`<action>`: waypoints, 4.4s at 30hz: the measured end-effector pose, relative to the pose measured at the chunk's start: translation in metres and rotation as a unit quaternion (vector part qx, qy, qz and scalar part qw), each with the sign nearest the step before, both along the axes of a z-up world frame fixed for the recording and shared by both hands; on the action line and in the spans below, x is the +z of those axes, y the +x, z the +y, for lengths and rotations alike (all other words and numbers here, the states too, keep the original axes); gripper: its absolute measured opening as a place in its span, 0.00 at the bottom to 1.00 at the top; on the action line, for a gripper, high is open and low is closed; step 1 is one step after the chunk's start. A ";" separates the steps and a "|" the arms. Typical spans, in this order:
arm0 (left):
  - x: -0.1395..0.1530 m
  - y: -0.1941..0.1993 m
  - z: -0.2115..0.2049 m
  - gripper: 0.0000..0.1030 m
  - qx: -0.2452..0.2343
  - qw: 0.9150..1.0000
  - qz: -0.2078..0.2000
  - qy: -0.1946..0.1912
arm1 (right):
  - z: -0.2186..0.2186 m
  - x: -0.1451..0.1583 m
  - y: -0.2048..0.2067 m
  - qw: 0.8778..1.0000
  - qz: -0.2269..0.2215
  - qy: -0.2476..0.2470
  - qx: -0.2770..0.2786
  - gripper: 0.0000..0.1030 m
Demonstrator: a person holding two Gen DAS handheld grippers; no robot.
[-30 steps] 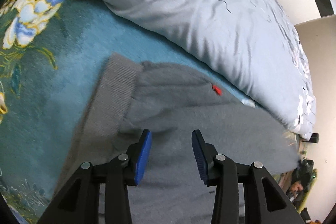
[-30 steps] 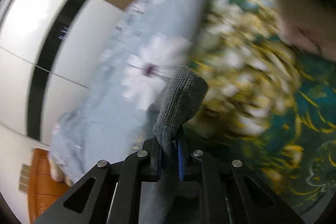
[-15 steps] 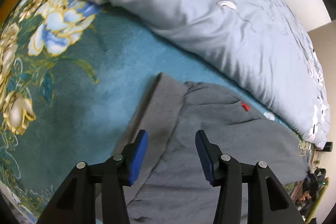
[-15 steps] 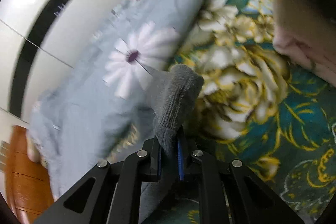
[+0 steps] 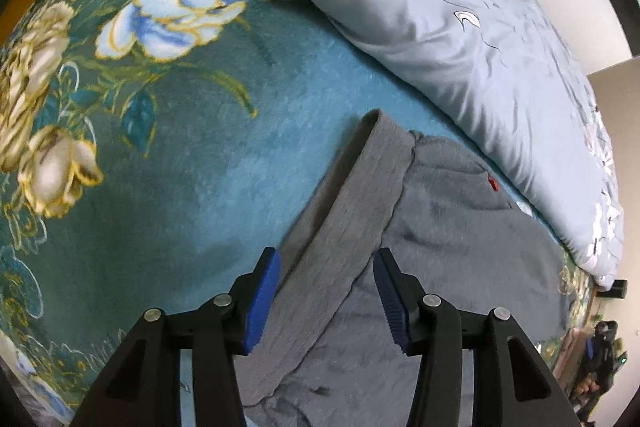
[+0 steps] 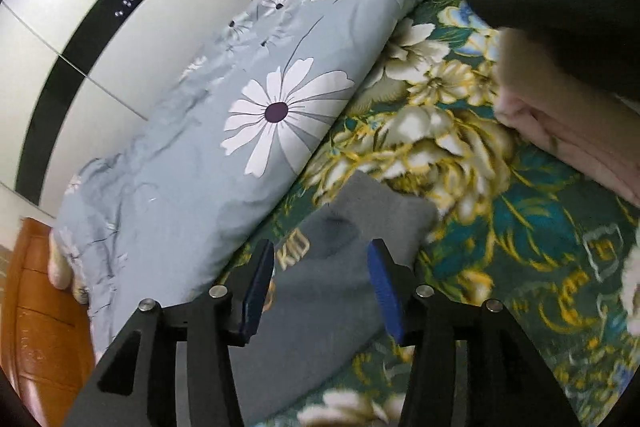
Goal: Fold clothes
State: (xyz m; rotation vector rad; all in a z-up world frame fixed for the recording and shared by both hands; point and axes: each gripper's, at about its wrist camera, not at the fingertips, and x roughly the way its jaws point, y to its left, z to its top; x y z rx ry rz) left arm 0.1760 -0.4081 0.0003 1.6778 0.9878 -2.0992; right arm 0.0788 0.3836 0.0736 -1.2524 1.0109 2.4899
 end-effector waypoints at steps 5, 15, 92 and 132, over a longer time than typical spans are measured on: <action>-0.006 0.035 0.005 0.51 0.015 0.999 0.009 0.027 | 0.004 -0.001 0.074 1.000 -0.015 -0.013 -0.009 0.50; -0.002 0.121 -0.001 0.60 0.088 0.993 0.009 0.079 | 0.038 -0.035 0.226 0.989 -0.025 -0.099 -0.108 0.50; 0.037 -0.052 0.023 0.15 0.075 0.981 0.059 0.168 | 0.004 -0.020 0.021 0.979 0.001 -0.175 -0.108 0.03; -0.055 -0.007 0.013 0.59 0.142 0.983 0.015 0.111 | 0.009 -0.055 -0.010 0.991 0.009 -0.119 -0.065 0.07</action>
